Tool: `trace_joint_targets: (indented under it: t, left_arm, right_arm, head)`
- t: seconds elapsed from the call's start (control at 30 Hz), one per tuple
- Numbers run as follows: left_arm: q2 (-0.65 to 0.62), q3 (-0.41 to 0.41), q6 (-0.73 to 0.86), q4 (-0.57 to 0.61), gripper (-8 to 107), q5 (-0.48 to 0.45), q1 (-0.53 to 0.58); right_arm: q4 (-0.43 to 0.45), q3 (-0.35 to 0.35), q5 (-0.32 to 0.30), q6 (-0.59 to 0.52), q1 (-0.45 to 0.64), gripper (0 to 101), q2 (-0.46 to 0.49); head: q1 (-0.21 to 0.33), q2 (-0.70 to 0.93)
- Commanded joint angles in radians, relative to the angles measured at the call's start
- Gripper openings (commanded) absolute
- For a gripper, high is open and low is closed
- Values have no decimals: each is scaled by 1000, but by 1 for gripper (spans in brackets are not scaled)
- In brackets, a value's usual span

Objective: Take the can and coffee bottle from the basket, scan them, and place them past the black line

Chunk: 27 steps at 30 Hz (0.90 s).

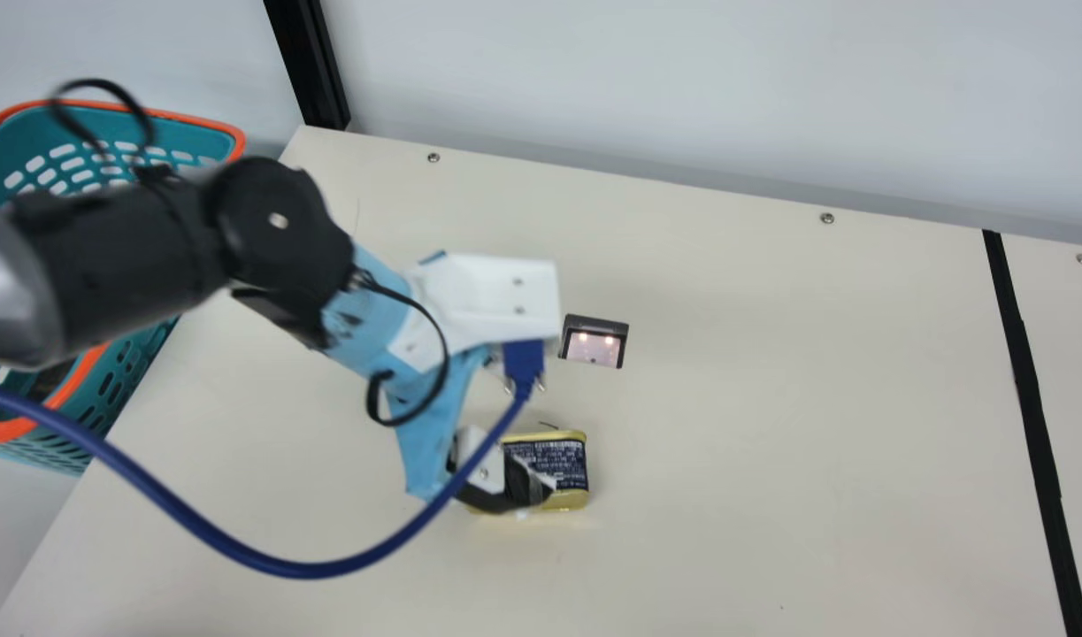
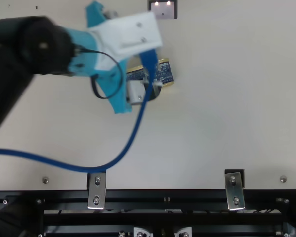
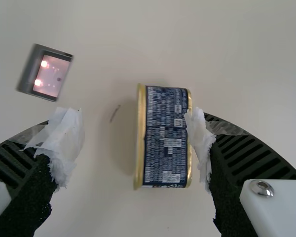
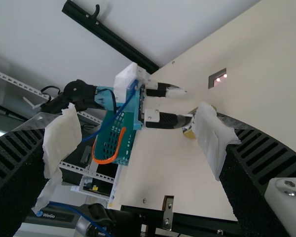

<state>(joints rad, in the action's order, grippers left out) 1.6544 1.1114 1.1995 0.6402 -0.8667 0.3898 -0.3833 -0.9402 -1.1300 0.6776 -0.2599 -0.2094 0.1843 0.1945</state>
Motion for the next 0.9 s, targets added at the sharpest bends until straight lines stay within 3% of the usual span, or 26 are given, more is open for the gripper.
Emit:
trace_joint_targets:
  t: [0.0,0.1,0.27,0.43,0.47,0.57,0.67,0.87]
  left_arm:
    - [-77,-34,36,87,90,18,-68]
    - [-148,-84,86,181,90,59,-136]
    - [-260,-179,168,353,90,180,-226]
    - [-378,-288,241,534,90,407,-253]
    - [-333,-245,221,421,90,273,-252]
    - [-376,-286,241,508,90,367,-252]
    - [-378,-287,241,536,90,407,-252]
    - [-399,-286,169,423,90,484,-219]
  right_arm:
    - [-11,3,4,-13,10,101,-5]
    - [-9,7,45,-33,0,101,-44]
    - [19,26,184,-67,-56,101,-174]
    - [53,37,343,-80,-122,101,-337]
    - [49,38,267,-79,-107,101,-256]
    - [51,39,334,-79,-123,101,-328]
    - [52,39,347,-79,-124,101,-340]
    - [49,9,335,-163,-110,101,-412]
  head:
    - [5,-4]
    - [5,-4]
    - [5,-4]
    - [5,-4]
    - [5,-4]
    - [5,-4]
    - [5,-4]
    - [5,-4]
